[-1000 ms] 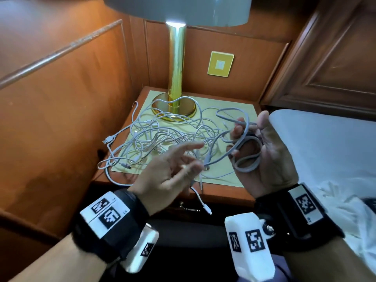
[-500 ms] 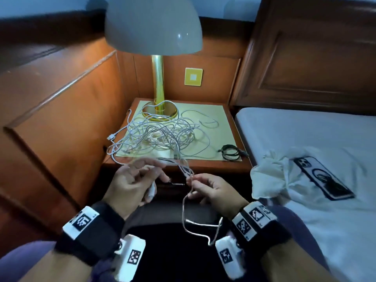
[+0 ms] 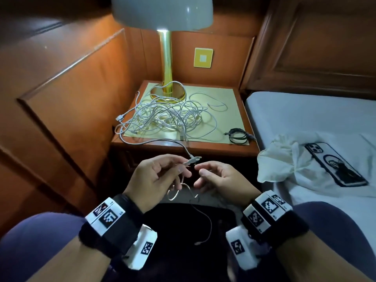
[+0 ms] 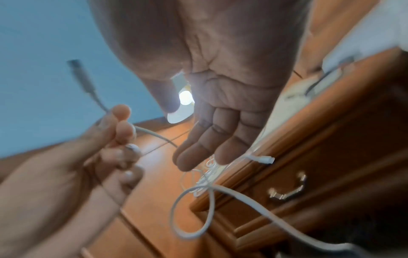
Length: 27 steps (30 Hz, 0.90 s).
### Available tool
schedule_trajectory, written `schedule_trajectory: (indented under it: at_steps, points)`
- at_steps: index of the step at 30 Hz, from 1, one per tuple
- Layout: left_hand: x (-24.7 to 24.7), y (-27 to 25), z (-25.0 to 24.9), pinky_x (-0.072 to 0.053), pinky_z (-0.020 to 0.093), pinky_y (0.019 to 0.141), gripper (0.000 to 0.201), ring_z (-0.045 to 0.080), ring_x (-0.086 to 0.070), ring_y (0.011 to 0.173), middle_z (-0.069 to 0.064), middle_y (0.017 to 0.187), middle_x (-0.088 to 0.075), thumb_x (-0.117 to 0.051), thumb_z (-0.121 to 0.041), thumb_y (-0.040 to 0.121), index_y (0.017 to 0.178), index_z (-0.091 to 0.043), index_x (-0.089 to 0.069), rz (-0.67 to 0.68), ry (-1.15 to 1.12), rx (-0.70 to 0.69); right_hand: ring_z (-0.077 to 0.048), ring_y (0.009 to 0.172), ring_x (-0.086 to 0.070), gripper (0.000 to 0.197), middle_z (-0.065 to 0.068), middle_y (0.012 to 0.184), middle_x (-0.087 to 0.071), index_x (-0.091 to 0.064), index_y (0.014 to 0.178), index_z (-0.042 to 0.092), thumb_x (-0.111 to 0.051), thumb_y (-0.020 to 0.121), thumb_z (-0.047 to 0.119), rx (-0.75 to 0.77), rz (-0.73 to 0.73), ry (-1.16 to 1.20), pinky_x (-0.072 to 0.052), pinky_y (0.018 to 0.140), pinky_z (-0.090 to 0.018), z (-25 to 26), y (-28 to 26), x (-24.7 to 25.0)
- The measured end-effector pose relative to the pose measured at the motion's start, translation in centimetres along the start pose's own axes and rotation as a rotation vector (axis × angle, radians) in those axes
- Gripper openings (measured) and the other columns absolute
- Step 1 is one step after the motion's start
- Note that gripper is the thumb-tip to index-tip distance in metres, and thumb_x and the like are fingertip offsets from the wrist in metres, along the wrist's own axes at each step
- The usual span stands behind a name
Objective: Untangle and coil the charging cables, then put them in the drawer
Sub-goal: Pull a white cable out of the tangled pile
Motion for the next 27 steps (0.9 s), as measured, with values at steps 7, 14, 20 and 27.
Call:
schedule_trajectory:
  at_steps: [7, 14, 20, 27]
  points:
    - [-4.0, -0.4, -0.6, -0.056, 0.031, 0.072, 0.021, 0.022, -0.071, 0.075, -0.003, 0.081, -0.072, -0.065, 0.000, 0.093, 0.111, -0.009, -0.074, 0.387, 0.093, -0.233, -0.024, 0.077, -0.068, 0.021, -0.020, 0.094, -0.072, -0.068, 0.109, 0.000, -0.062, 0.096, 0.015, -0.182, 0.086, 0.454, -0.056, 0.076, -0.033, 0.0, 3.3, -0.1]
    - [1.4, 5.9, 4.1, -0.053, 0.027, 0.077, 0.033, 0.022, -0.068, 0.086, 0.011, 0.106, -0.070, -0.052, -0.007, 0.090, 0.122, -0.009, -0.051, -0.051, -0.152, 0.020, -0.012, 0.048, -0.052, 0.019, -0.011, 0.081, -0.069, -0.060, 0.100, 0.008, -0.055, 0.092, -0.008, -0.074, 0.100, 0.487, -0.052, 0.046, -0.027, 1.7, 5.5, 1.6]
    - [-2.1, 7.9, 6.0, -0.047, 0.027, 0.058, 0.015, 0.016, -0.056, 0.052, 0.013, 0.062, -0.056, -0.055, -0.015, 0.098, 0.095, -0.008, -0.069, 0.244, -0.179, 0.174, -0.007, 0.046, -0.030, 0.017, -0.009, 0.084, -0.062, -0.056, 0.106, 0.016, -0.059, 0.091, 0.007, 0.073, 0.099, 0.637, -0.024, 0.040, -0.016, 2.6, 6.6, 2.0]
    - [2.6, 12.1, 5.1, -0.018, 0.033, 0.047, 0.022, 0.015, -0.029, 0.047, 0.011, 0.060, -0.038, -0.070, -0.036, 0.074, 0.061, -0.020, -0.062, -0.008, -0.095, 0.173, -0.006, 0.044, -0.020, 0.028, 0.004, 0.059, -0.032, -0.073, 0.095, 0.015, -0.066, 0.087, 0.042, -0.170, 0.161, 0.279, -0.013, 0.045, -0.023, 1.2, 6.3, 3.4]
Point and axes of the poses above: each hand's wrist, its own y-axis towards the middle knuckle, its own x-axis out of the back of the hand, z = x × y, the point moved 7 cm from there along y, towards the middle knuckle
